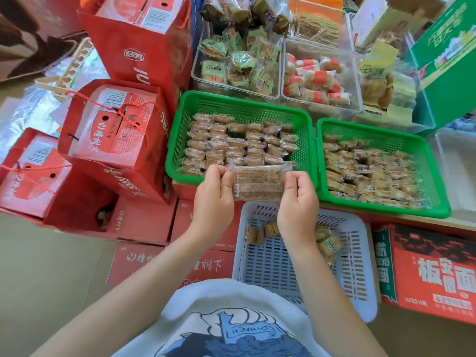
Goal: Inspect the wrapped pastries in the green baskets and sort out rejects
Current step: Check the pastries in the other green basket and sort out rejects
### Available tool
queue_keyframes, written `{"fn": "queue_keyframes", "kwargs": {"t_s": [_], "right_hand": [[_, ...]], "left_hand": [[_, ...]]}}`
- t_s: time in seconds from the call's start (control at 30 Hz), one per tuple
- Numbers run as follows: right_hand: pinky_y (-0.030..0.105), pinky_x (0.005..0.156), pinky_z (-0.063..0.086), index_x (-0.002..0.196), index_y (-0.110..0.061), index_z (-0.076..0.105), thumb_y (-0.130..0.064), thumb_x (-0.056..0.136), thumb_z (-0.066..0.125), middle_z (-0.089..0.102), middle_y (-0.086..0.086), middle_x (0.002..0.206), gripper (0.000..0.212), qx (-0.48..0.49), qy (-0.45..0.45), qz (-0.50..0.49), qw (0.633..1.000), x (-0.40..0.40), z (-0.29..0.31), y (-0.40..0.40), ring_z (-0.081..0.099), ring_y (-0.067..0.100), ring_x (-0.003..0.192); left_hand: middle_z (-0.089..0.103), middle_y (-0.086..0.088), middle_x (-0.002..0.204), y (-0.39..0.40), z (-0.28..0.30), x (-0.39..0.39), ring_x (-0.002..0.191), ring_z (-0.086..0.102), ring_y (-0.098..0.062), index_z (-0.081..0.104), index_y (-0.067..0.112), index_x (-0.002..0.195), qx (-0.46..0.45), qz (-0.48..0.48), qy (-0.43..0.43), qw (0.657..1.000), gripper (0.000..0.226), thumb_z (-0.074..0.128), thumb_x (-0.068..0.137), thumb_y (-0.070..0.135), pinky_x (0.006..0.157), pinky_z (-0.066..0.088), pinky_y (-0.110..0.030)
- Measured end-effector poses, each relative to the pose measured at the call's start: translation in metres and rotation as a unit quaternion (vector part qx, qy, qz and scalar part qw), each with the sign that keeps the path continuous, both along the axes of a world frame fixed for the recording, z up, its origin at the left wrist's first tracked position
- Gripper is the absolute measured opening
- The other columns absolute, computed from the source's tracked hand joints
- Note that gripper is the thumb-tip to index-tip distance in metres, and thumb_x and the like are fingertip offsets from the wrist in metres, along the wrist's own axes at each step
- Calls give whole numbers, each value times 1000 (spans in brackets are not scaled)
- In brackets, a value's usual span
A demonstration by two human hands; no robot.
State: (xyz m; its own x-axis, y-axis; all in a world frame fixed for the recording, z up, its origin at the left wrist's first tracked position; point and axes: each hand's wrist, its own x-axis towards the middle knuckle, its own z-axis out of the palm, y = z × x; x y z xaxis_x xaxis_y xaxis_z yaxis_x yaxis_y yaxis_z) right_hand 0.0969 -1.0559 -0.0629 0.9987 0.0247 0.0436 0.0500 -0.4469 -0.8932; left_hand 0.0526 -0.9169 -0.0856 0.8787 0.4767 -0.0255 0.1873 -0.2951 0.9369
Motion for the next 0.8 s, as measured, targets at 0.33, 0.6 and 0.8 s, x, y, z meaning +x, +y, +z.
{"fn": "queue_keyframes", "kwargs": {"t_s": [0.33,0.6,0.8], "right_hand": [[18,39,36,114,-9,63,-45,101,44,67,5,79,43,247,238,-41,938,-6,-1,-1,54,6,51],[27,42,38,90,-11,66,-40,103,44,49,2,56,38,204,196,32,959,-8,1,6,42,15,47],[53,59,48,87,-33,58,-29,106,45,53,8,76,23,69,108,28,991,-2,-13,18,46,32,67]], "left_hand": [[69,-5,90,20,15,-8,72,61,-18,51,16,90,-421,-93,71,899,21,41,108,18,60,46,-25],[67,-12,102,42,15,-9,76,66,-20,52,14,92,-490,-129,56,860,21,39,108,14,65,56,-28],[68,2,65,52,10,0,63,70,-15,48,13,86,-428,-70,100,895,22,41,107,12,75,58,-43]]}}
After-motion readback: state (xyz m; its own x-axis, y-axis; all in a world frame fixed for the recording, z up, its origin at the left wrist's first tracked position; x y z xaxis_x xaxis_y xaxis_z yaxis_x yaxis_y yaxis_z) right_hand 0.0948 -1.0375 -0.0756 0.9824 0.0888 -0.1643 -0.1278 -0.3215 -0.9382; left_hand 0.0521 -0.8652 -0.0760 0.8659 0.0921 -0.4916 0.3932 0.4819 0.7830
